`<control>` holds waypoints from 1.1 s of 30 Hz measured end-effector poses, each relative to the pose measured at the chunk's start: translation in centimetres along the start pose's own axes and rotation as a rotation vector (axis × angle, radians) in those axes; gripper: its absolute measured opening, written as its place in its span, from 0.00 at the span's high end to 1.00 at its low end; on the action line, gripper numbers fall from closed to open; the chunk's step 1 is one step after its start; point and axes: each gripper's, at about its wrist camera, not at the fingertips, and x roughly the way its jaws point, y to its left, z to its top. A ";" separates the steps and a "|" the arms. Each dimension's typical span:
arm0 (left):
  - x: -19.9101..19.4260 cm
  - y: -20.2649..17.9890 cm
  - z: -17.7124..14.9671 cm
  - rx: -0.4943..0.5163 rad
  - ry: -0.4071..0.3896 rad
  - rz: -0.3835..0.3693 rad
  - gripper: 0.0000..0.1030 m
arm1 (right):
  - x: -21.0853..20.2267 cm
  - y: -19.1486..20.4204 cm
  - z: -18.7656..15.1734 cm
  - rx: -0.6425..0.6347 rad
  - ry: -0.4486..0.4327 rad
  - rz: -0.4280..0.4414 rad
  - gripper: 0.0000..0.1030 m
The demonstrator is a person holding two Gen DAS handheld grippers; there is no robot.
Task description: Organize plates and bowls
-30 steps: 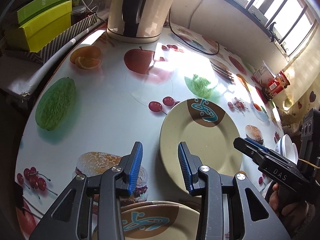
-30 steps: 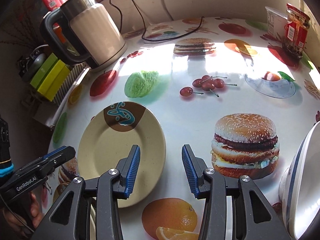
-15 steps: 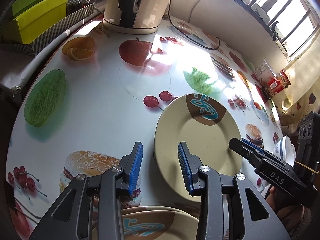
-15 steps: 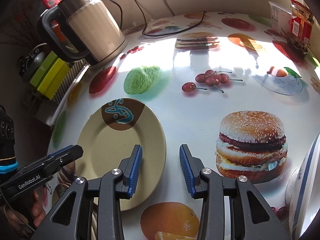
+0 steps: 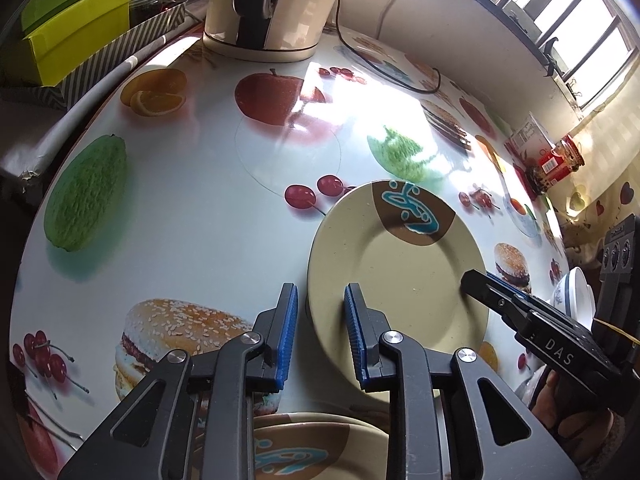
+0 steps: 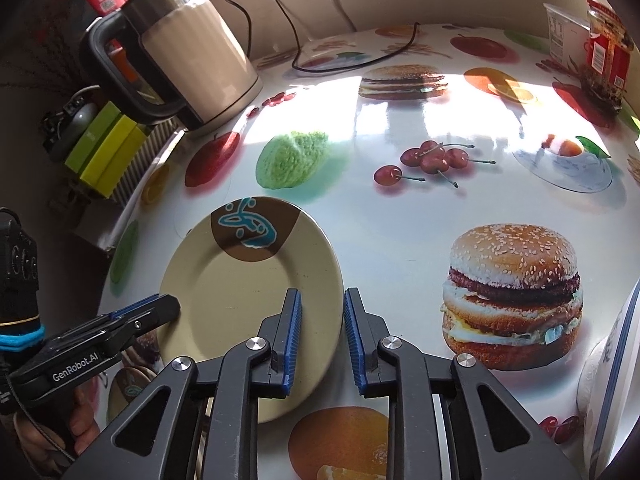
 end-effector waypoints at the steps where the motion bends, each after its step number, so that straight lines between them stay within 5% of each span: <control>1: 0.0 0.0 0.0 0.003 0.001 0.000 0.77 | 0.0 0.0 0.0 0.000 0.000 0.000 0.80; 33: -1.5 -0.9 0.0 0.030 -0.041 0.002 0.80 | -2.0 0.6 0.3 0.009 -0.039 -0.007 0.80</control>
